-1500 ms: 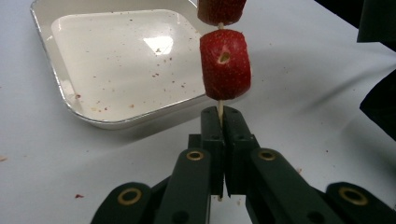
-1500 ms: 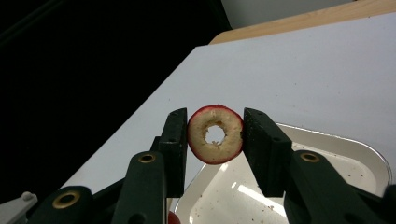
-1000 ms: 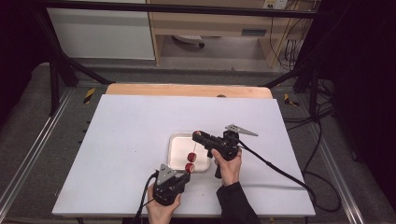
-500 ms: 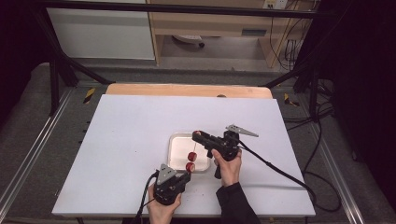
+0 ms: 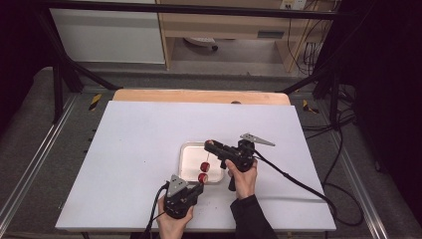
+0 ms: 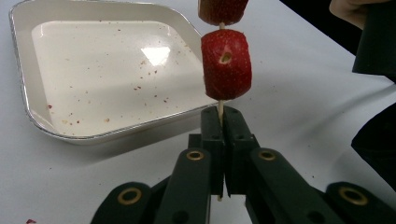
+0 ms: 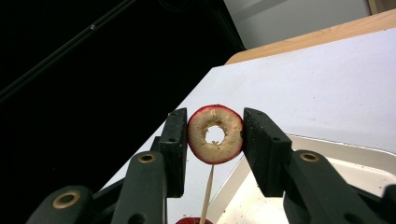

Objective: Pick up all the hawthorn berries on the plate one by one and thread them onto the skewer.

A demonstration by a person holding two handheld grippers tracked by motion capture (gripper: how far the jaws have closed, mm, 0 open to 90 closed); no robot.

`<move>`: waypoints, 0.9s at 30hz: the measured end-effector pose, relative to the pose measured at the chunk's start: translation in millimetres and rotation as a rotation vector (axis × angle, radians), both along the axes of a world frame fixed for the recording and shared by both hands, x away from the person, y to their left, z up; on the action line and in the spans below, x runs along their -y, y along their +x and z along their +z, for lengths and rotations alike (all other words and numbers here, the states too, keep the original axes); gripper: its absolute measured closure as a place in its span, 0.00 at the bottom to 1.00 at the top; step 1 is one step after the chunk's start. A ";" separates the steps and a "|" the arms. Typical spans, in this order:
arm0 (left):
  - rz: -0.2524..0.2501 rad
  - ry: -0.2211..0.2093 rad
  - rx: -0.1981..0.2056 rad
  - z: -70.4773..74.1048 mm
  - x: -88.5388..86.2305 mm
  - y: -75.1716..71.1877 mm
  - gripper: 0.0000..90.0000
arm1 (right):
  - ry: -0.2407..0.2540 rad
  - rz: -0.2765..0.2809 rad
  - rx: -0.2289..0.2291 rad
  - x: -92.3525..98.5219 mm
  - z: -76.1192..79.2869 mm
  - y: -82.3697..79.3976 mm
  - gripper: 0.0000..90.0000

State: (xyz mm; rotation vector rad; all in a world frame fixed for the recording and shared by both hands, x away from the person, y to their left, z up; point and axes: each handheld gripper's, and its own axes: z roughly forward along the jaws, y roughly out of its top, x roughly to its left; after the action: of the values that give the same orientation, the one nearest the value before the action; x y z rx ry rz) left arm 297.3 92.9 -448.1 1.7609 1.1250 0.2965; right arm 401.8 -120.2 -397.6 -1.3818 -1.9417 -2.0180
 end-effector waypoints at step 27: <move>0.008 0.004 0.003 -0.4 -0.3 0.5 0.98 | 0.002 0.011 -0.009 -3.1 -4.0 -2.3 0.69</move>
State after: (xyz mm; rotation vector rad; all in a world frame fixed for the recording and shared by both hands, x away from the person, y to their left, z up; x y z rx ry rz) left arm 297.8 93.2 -448.5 1.7599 1.1303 0.3060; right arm 399.5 -117.1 -401.6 -1.3737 -1.9387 -2.0051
